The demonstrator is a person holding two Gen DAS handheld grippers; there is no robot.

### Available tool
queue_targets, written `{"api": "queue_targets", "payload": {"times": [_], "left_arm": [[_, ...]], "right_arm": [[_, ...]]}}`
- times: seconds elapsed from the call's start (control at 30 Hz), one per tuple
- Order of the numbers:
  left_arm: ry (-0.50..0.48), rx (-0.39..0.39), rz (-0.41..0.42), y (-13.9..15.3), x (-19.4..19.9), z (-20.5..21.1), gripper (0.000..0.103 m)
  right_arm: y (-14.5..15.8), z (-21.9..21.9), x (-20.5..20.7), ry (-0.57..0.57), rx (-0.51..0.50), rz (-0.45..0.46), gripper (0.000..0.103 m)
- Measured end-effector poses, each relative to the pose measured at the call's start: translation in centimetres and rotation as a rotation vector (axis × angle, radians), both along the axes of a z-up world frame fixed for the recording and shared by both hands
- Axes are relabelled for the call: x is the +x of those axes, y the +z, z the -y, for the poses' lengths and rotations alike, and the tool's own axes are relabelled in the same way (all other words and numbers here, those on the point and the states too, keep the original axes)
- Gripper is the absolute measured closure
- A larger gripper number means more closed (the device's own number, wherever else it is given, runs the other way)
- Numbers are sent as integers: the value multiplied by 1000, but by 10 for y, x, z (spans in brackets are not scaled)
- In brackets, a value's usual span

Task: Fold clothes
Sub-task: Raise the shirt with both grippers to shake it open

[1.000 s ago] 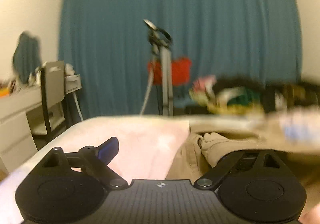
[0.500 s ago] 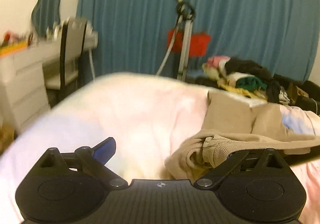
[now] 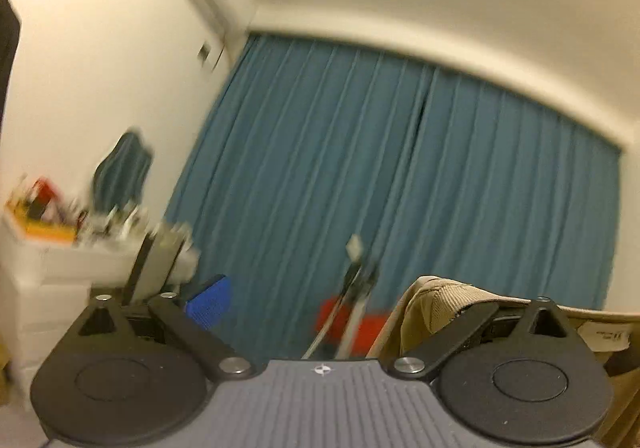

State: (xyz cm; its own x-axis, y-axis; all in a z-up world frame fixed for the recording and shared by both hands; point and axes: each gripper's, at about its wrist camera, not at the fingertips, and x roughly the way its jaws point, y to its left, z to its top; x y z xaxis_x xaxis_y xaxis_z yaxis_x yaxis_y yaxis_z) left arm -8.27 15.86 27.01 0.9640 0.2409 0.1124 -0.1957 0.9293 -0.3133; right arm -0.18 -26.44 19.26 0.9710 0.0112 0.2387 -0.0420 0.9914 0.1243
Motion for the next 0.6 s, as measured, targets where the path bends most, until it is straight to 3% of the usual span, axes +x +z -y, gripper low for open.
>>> {"api": "queue_targets", "payload": {"times": [0.2, 0.33, 0.43, 0.6], "left_arm": [[-128, -33, 180, 113, -56, -16, 0], [-176, -29, 190, 150, -63, -15, 0], [-220, -27, 126, 150, -47, -9, 0], [-276, -31, -44, 100, 19, -1, 0]], "right_arm": [[94, 21, -70, 26, -10, 190, 10], [125, 32, -95, 38, -6, 206, 10], [122, 37, -86, 28, -10, 142, 10], [71, 49, -38, 1, -17, -6, 10]]}}
